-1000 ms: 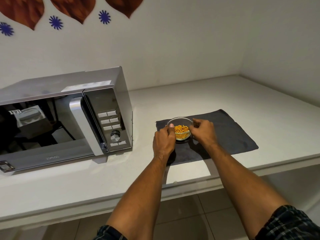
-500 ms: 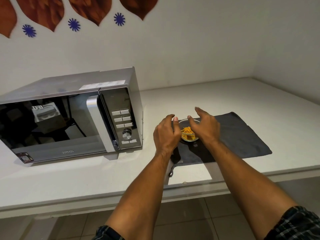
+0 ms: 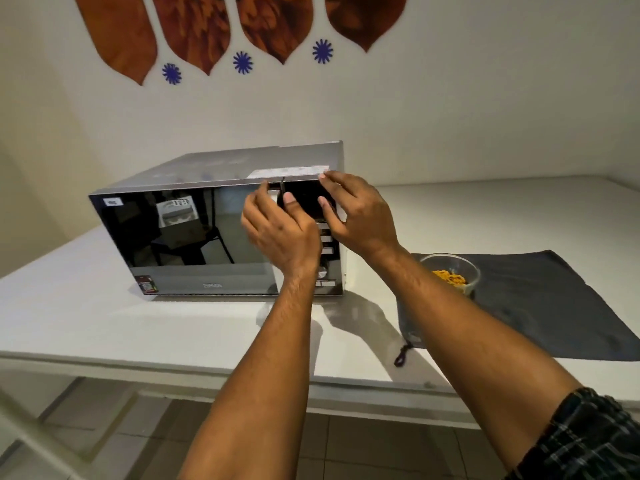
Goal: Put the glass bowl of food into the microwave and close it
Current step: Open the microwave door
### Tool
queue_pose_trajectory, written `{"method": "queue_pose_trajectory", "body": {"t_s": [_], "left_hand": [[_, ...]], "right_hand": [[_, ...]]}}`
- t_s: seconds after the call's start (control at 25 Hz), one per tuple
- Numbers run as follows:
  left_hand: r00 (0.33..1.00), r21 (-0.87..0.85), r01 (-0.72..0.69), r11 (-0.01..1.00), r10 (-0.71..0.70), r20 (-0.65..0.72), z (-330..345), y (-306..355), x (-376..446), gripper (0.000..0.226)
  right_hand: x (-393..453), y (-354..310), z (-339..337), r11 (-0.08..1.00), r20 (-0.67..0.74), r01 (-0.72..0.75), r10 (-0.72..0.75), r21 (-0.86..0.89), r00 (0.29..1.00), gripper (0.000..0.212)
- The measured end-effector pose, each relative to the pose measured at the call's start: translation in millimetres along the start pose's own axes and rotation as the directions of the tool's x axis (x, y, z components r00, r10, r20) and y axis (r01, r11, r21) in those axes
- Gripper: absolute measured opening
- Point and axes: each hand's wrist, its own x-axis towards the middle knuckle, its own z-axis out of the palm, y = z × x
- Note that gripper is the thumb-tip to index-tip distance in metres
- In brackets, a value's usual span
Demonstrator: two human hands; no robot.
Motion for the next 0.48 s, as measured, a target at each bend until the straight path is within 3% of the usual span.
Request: {"method": "queue_pose_trajectory", "body": {"t_s": [0.08,0.2,0.48], "left_hand": [[0.992,-0.12,0.112,0.986,-0.105,0.065,-5.3,-7.8,-1.7,0.031],[0.974,-0.226,0.206,0.952,-0.177,0.141,-10.8,-17.6,2.7,0.024],[0.892,-0.114,0.403,0.908,-0.362,0.268,0.4,-31.6,20.2,0.057]], "right_hand": [[9.2,-12.0,9.1,1.0,0.077,-0.021,0.022,-0.008,0.997,0.04],[17.4,-20.6,18.0,0.997,0.062,-0.083,0.083,0.0,0.995,0.034],[27.0,-16.5,19.0,0.976,0.067,-0.179,0.172,0.128,0.983,0.041]]}}
